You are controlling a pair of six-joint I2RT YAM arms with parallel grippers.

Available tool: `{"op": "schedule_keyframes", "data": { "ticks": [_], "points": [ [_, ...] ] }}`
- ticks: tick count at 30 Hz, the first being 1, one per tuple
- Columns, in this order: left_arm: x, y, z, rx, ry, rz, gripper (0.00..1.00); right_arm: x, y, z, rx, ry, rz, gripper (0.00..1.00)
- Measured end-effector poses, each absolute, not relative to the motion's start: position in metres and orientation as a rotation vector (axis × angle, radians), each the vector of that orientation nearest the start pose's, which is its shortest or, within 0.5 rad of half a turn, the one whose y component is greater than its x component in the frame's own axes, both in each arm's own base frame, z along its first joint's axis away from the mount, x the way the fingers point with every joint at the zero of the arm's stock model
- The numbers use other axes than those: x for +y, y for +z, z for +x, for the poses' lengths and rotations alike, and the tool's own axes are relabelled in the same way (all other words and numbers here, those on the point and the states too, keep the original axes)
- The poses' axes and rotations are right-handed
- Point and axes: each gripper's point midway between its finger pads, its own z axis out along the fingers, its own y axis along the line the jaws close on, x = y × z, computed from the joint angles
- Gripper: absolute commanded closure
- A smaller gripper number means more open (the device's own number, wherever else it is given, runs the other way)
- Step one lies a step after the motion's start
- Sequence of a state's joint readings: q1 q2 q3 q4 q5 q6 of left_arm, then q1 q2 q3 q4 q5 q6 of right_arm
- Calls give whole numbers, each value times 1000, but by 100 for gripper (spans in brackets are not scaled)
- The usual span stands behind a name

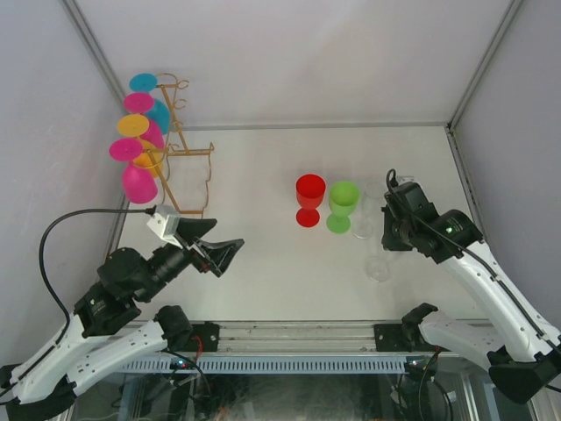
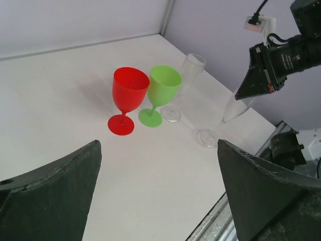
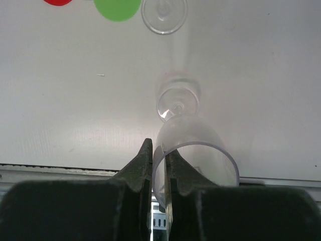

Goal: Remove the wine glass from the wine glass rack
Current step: Place the wine glass at the center of the board.

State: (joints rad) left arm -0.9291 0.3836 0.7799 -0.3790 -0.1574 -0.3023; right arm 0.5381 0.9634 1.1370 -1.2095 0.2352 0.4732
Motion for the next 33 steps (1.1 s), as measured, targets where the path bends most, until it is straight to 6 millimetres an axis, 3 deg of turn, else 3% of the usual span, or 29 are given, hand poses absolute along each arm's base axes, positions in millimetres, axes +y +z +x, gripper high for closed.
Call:
{"op": "schedule_keyframes", "data": {
  "ticks": [20,33],
  "points": [
    [-160,313,154,1655,-771,317,0,86,181,235,2546,17,-17,100],
    [-166,303,158,1722,-735,344,0,82,181,243,2535,14,-19,99]
  ]
}}
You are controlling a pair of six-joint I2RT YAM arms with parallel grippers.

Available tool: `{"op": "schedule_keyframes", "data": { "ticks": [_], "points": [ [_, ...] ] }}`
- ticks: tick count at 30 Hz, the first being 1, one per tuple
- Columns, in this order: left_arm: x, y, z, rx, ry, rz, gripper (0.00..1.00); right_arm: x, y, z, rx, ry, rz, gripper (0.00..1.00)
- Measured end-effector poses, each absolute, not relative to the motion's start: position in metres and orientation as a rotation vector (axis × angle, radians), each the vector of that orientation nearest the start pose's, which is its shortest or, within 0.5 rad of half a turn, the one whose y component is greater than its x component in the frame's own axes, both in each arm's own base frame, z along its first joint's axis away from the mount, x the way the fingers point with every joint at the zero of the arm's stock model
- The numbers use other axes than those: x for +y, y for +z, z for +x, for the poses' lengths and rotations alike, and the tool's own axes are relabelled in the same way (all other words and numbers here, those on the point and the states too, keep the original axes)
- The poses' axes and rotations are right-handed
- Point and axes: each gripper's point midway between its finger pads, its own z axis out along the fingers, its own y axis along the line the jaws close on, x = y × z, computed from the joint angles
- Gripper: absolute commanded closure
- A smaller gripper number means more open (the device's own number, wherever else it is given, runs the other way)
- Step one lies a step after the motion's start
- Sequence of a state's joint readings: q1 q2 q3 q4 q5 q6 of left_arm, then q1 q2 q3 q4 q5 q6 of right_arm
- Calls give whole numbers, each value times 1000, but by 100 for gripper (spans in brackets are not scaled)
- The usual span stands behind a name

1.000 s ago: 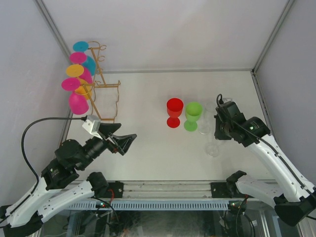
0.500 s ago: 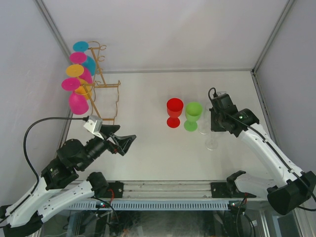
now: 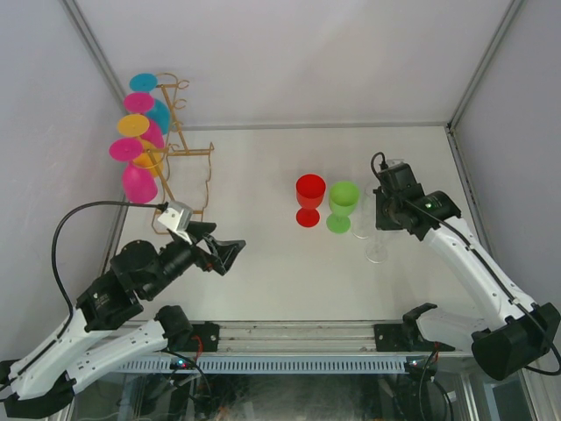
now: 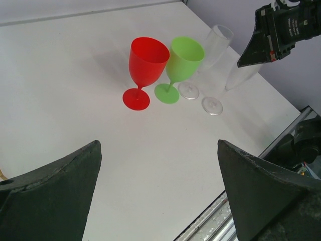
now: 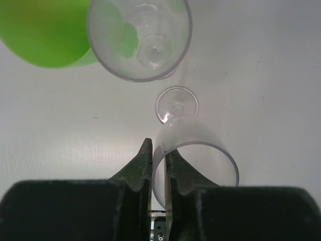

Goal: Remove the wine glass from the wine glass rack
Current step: Place the wine glass at the center of the board.

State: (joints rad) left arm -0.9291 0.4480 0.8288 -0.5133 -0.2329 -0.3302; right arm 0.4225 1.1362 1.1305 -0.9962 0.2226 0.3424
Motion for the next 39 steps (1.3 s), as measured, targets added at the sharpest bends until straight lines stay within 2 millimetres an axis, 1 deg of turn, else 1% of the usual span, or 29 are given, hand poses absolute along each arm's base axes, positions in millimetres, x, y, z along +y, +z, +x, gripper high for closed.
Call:
{"op": "schedule_keyframes", "data": {
  "ticks": [5,9,13,17,20,22,28,34,35,39],
  "points": [
    [-164,304,157,1731,-730,349,0,78,182,249,2523,11,-5,95],
    [-163,306,156,1729,-731,347,0,78,181,252,2521,18,-7,88],
    [-163,304,156,1736,-726,350,0,78,182,254,2517,20,-9,80],
    [-162,302,155,1746,-721,355,0,78,179,253,2528,19,-15,74],
    [-162,299,155,1755,-715,359,0,78,178,252,2533,25,-18,73],
    [-162,297,156,1766,-708,364,0,80,178,252,2536,36,-23,73],
    [-163,284,158,1818,-665,386,0,82,178,251,2540,56,-35,63],
    [-154,274,163,1870,-588,369,0,84,182,249,2525,76,-42,61],
    [-153,273,163,1879,-578,366,0,83,183,249,2522,77,-43,60],
    [-148,261,166,1925,-520,356,0,84,187,247,2505,88,-49,59]
  ]
}}
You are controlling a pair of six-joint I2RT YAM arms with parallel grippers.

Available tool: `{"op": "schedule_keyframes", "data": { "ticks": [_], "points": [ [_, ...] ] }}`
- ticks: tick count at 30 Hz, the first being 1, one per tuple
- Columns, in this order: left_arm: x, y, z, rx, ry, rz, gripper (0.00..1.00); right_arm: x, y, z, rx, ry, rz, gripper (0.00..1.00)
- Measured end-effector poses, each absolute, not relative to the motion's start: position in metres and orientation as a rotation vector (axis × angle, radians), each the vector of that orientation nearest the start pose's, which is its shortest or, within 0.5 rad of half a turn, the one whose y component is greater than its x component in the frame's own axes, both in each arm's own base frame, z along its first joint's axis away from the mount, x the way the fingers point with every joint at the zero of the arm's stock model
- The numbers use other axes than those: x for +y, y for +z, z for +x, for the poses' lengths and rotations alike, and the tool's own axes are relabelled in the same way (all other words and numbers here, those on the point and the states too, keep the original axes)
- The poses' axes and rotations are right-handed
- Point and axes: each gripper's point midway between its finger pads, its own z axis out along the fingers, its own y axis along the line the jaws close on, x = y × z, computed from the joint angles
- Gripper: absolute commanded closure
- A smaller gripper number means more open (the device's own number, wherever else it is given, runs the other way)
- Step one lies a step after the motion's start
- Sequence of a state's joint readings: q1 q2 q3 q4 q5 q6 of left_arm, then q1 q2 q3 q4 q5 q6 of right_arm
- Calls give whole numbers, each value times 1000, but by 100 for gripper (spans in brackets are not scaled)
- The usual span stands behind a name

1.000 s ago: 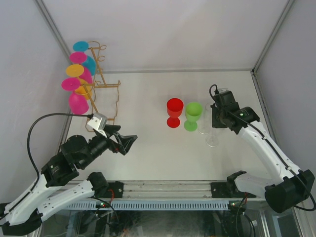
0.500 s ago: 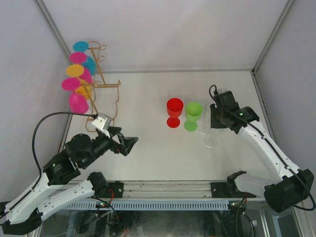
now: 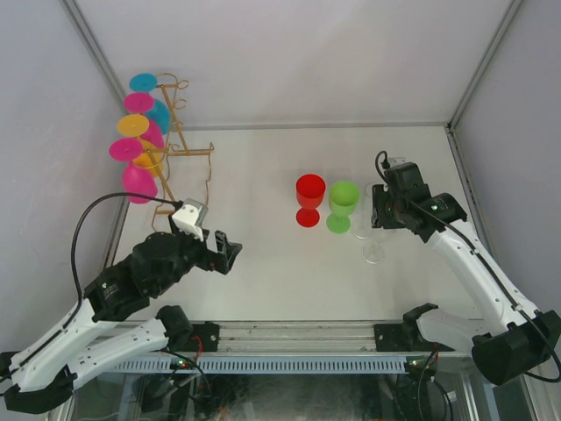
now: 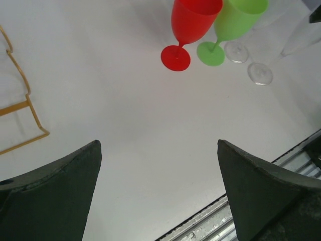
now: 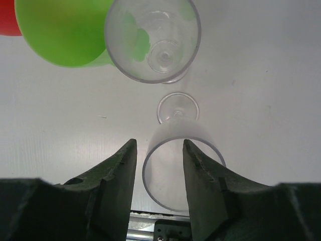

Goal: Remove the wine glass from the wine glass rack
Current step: Place the wine glass at the center of the board.

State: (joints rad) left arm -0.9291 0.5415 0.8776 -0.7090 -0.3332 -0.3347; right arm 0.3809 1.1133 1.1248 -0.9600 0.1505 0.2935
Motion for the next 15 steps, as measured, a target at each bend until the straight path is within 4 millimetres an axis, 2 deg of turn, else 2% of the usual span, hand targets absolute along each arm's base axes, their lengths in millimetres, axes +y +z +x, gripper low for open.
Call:
{"op": "schedule_keyframes", "data": {
  "ticks": [5,10,15],
  "points": [
    [-144,249,173,1977,-447,321,0,85,193,246,2490,106,-61,55],
    [-137,235,183,2037,-361,272,0,95,211,247,2447,190,-87,48],
    [-113,220,204,2113,-256,99,0,97,238,243,2361,245,-98,47]
  ]
}}
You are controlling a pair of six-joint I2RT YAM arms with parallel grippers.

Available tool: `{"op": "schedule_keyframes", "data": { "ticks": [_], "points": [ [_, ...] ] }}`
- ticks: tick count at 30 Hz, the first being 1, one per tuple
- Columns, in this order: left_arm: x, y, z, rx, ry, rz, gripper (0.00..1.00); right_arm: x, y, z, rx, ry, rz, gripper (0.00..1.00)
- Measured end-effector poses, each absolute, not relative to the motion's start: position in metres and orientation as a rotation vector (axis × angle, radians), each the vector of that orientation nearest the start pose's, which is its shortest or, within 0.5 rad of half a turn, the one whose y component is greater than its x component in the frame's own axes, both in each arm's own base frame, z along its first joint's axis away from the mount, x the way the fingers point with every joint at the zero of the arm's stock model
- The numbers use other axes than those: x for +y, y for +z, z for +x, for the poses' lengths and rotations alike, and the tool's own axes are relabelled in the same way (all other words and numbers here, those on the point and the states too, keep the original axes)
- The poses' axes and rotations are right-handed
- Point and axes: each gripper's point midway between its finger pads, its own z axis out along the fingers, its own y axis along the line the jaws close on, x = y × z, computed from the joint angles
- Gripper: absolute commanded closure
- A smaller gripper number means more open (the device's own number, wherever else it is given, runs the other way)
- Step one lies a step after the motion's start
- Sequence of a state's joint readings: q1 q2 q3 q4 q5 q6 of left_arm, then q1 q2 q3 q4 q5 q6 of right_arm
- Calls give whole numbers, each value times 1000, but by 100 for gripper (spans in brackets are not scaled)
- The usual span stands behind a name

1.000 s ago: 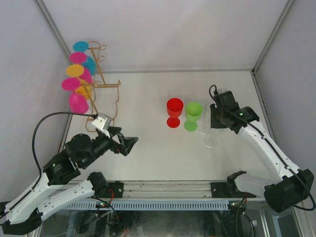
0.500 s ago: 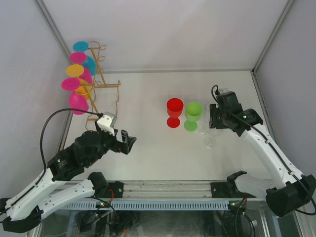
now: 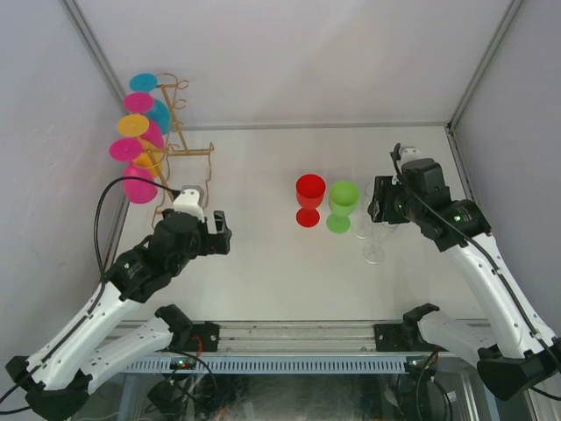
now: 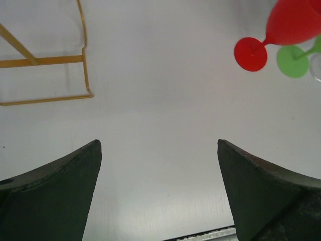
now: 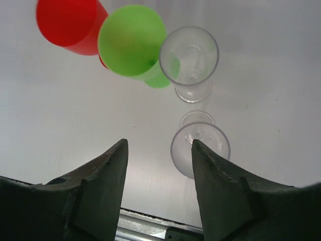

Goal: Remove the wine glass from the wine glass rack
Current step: Place the wine glass at the center of the board.

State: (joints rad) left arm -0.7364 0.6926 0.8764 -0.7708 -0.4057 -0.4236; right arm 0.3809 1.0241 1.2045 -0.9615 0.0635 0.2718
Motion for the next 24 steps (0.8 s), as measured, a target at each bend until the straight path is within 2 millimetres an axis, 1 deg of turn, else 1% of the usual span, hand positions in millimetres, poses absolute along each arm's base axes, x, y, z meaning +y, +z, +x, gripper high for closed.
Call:
{"op": "schedule_keyframes", "data": {
  "ticks": [2,5,10,15,21,24],
  "points": [
    [-105,215,210,2125,-238,33,0,98,253,242,2313,266,-96,45],
    [-96,201,217,2139,-217,-46,0,97,271,237,2242,298,-88,42],
    [-91,173,226,2174,-164,-103,0,95,297,223,2118,360,-76,37],
    [-91,145,244,2229,-74,-133,0,91,296,215,2086,368,-73,36],
    [-81,111,266,2287,25,-203,0,91,295,213,2085,371,-68,36],
    [-75,103,273,2283,46,-236,0,90,297,211,2074,374,-62,36]
  ]
}}
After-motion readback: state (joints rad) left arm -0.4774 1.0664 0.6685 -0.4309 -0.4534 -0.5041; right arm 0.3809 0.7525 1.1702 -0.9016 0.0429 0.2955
